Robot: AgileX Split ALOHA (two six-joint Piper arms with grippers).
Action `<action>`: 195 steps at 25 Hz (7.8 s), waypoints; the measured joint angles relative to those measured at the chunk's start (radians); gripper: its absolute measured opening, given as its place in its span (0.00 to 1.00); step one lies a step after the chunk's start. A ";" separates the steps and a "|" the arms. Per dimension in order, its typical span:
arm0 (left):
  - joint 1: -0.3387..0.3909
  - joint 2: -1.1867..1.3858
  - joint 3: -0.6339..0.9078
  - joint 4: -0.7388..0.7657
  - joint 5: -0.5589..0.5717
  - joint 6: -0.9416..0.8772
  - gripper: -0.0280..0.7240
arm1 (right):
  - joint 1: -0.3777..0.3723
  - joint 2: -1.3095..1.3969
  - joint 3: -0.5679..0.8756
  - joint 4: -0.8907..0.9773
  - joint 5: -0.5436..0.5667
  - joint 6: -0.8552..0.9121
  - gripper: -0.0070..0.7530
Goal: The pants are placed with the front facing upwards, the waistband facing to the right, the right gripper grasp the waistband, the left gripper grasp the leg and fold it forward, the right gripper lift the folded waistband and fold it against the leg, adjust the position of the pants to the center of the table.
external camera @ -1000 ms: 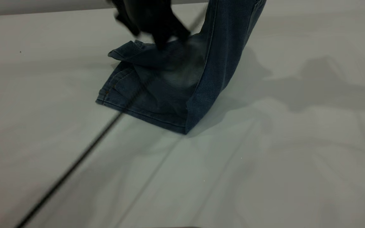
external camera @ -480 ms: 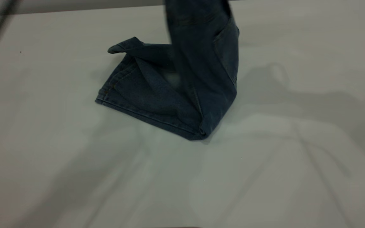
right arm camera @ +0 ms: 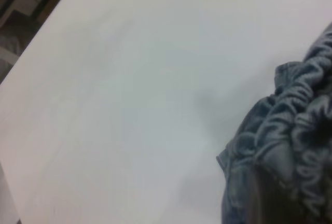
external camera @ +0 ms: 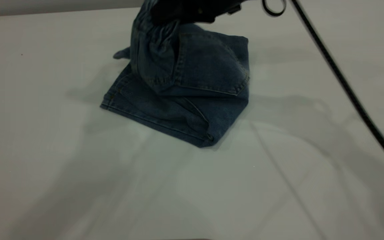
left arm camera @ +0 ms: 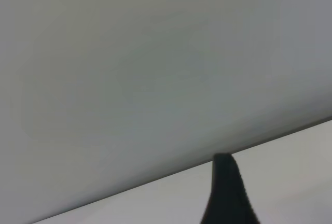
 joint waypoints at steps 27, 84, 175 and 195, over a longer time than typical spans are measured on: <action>0.000 0.000 0.001 -0.021 0.000 -0.001 0.62 | 0.191 0.290 -0.760 -1.505 0.187 2.047 0.60; 0.000 -0.572 0.000 -0.402 0.480 0.420 0.62 | 0.315 -0.236 -1.049 -1.697 0.651 1.604 0.50; 0.604 -1.368 1.007 -0.988 0.498 0.673 0.62 | -0.284 -2.156 0.814 -1.822 0.522 1.713 0.49; 0.605 -1.553 1.007 -0.989 0.506 0.673 0.62 | -0.284 -2.156 0.814 -1.822 0.522 1.713 0.49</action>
